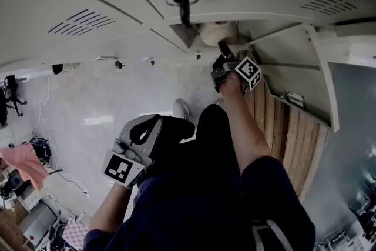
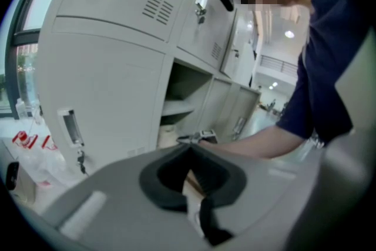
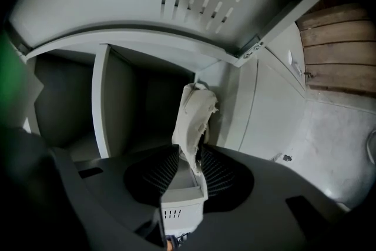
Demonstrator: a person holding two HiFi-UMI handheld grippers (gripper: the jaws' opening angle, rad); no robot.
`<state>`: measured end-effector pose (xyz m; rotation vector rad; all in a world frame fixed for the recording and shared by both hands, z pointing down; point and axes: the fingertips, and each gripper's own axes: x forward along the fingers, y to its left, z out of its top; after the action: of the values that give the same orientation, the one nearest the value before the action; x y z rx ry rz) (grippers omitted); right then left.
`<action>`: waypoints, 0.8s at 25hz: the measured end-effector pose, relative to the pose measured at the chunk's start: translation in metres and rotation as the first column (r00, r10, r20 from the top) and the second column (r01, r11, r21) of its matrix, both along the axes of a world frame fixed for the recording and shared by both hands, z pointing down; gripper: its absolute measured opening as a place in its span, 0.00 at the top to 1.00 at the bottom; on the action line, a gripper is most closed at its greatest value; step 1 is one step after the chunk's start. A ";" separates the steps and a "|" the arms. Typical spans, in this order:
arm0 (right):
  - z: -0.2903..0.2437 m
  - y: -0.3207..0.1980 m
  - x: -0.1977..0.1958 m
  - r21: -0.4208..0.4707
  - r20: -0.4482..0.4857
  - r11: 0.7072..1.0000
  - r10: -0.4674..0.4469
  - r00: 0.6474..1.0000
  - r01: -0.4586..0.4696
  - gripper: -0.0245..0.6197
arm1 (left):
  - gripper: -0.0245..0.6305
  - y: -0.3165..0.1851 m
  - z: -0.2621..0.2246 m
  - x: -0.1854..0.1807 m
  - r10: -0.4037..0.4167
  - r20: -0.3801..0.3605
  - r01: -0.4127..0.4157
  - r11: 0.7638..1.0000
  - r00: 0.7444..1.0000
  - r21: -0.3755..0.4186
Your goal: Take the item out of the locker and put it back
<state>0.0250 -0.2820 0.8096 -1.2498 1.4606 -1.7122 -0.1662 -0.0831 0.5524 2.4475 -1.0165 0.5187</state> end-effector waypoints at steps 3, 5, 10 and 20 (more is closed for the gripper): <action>-0.002 0.013 -0.001 -0.014 -0.006 1.000 -0.007 1.000 0.007 0.82 | 0.96 0.004 -0.004 0.001 0.000 -0.004 0.000 1.000 1.000 -0.004; -0.009 0.026 0.000 -0.020 -0.010 1.000 -0.007 1.000 0.006 0.82 | 0.96 0.008 -0.011 0.004 0.010 -0.009 -0.010 1.000 1.000 -0.005; -0.056 0.058 0.015 0.066 -0.091 0.996 -0.046 0.995 0.052 0.83 | 0.96 0.018 -0.043 0.016 0.054 -0.030 -0.054 0.998 0.998 -0.010; -0.160 0.151 0.047 0.180 -0.425 0.907 -0.277 0.862 0.381 0.95 | 0.96 0.033 -0.136 0.023 0.146 -0.052 -0.144 0.988 0.988 0.048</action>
<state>0.0718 -0.1314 0.6496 -1.3009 2.1740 -1.4548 -0.1431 -0.0500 0.4168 2.5730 -0.8401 0.4766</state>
